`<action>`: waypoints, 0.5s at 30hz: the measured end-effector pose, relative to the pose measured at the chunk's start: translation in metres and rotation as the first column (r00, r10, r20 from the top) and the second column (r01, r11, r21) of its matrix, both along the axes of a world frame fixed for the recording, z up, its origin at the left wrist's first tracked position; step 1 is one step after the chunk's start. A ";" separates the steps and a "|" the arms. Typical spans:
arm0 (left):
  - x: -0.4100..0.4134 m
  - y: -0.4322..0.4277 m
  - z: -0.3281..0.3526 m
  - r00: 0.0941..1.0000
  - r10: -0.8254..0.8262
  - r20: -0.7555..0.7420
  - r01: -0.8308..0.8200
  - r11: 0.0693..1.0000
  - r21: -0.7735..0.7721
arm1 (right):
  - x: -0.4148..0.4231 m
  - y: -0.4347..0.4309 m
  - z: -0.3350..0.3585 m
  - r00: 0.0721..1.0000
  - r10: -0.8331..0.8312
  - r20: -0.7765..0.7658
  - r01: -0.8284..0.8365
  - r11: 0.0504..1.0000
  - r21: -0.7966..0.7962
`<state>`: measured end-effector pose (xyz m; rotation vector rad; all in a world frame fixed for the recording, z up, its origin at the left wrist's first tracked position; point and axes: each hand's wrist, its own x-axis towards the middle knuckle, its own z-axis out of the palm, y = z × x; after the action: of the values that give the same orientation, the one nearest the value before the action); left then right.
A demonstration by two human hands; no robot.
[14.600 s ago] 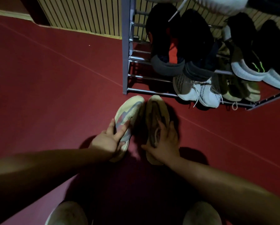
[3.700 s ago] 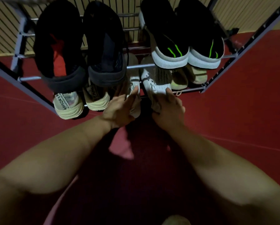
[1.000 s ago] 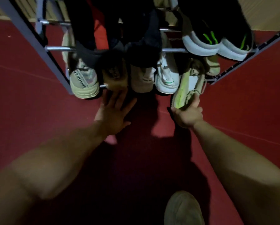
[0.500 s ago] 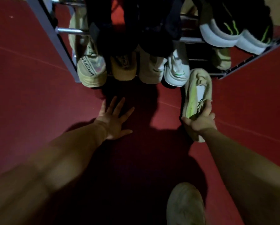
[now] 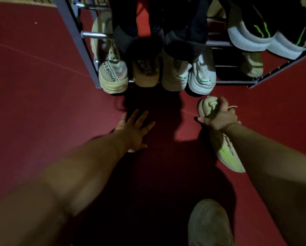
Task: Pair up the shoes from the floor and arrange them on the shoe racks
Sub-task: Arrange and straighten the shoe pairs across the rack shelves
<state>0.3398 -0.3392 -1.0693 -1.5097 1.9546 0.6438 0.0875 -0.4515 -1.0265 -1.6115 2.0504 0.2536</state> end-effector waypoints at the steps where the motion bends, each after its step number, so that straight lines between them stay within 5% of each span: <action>1: -0.001 0.001 0.000 1.000 0.009 0.005 -0.009 1.000 0.006 | 0.004 -0.004 -0.001 1.000 -0.012 -0.026 0.012 1.000 0.018; 4: -0.007 0.002 0.001 0.999 0.049 0.016 -0.050 0.999 0.008 | 0.005 -0.003 -0.004 0.990 0.063 -0.125 -0.061 0.998 0.019; 7: -0.016 -0.003 0.002 0.996 0.081 0.023 -0.081 0.997 0.012 | -0.008 0.004 -0.004 0.909 0.384 -0.162 -0.381 0.923 0.056; 10: -0.030 -0.015 0.003 0.995 0.099 -0.007 -0.099 0.995 -0.019 | -0.027 0.011 0.001 0.652 0.721 -0.232 -0.704 0.690 0.166; 15: -0.058 -0.030 0.004 0.990 0.106 -0.091 -0.113 0.991 -0.072 | -0.041 0.021 0.008 0.329 0.909 -0.257 -0.841 0.406 0.358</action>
<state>0.2819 -0.3689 -1.0651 -1.6714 1.9927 0.6984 0.0464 -0.4301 -1.0181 -2.5926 1.0383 1.2235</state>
